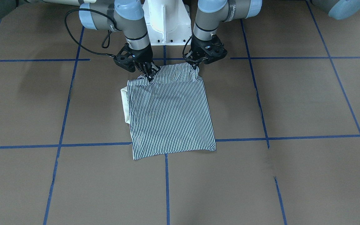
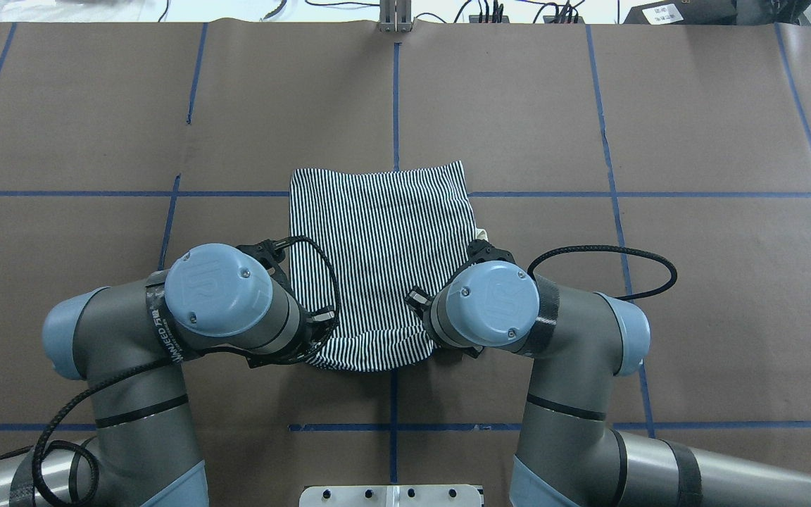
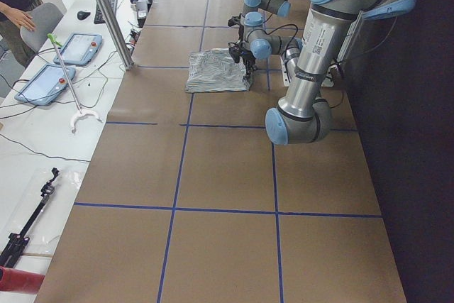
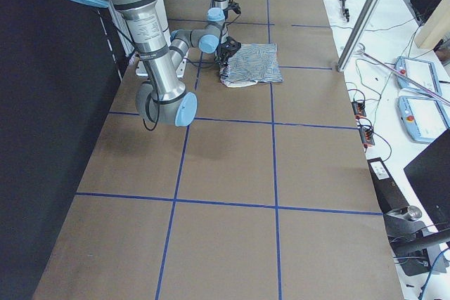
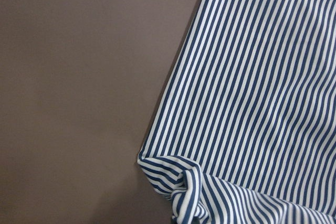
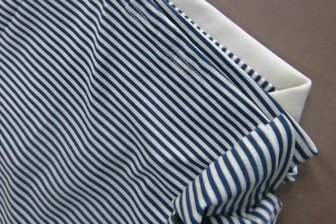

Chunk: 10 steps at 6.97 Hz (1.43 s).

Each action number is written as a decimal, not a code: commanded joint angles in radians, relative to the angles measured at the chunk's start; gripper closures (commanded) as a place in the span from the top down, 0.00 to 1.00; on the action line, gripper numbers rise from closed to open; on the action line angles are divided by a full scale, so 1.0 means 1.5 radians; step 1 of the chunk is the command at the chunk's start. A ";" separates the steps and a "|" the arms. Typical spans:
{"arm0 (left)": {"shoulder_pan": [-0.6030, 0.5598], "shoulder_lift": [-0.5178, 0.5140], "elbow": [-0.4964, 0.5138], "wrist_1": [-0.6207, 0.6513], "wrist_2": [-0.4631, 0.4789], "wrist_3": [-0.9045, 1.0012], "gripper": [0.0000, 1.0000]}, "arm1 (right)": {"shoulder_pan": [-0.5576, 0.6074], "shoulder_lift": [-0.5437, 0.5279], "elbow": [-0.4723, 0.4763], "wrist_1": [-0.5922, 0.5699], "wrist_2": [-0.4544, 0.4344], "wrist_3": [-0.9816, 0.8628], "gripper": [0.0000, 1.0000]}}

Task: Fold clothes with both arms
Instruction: 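Fold the near half over toward the far edge with both grippers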

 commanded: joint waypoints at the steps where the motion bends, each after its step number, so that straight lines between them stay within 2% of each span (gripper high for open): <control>1: -0.027 -0.012 0.015 -0.010 0.000 0.003 0.00 | 0.026 0.006 -0.012 0.007 0.001 -0.002 0.00; 3: -0.115 -0.077 0.131 -0.026 0.000 0.042 0.00 | 0.098 0.087 -0.132 0.026 0.001 -0.032 0.00; 4: -0.161 -0.081 0.161 -0.053 0.000 0.074 0.00 | 0.129 0.127 -0.216 0.107 0.001 -0.033 0.00; 5: -0.201 -0.100 0.233 -0.091 0.000 0.108 0.01 | 0.159 0.178 -0.324 0.166 0.004 -0.041 0.00; 6: -0.211 -0.115 0.324 -0.181 0.009 0.166 0.99 | 0.187 0.241 -0.428 0.207 0.004 -0.061 0.99; 7: -0.223 -0.119 0.356 -0.238 0.019 0.196 1.00 | 0.219 0.261 -0.465 0.256 0.006 -0.085 1.00; 9: -0.232 -0.121 0.356 -0.237 0.015 0.206 1.00 | 0.232 0.262 -0.475 0.259 0.009 -0.123 1.00; 10: -0.240 -0.121 0.353 -0.233 0.011 0.207 1.00 | 0.233 0.264 -0.471 0.256 0.043 -0.175 1.00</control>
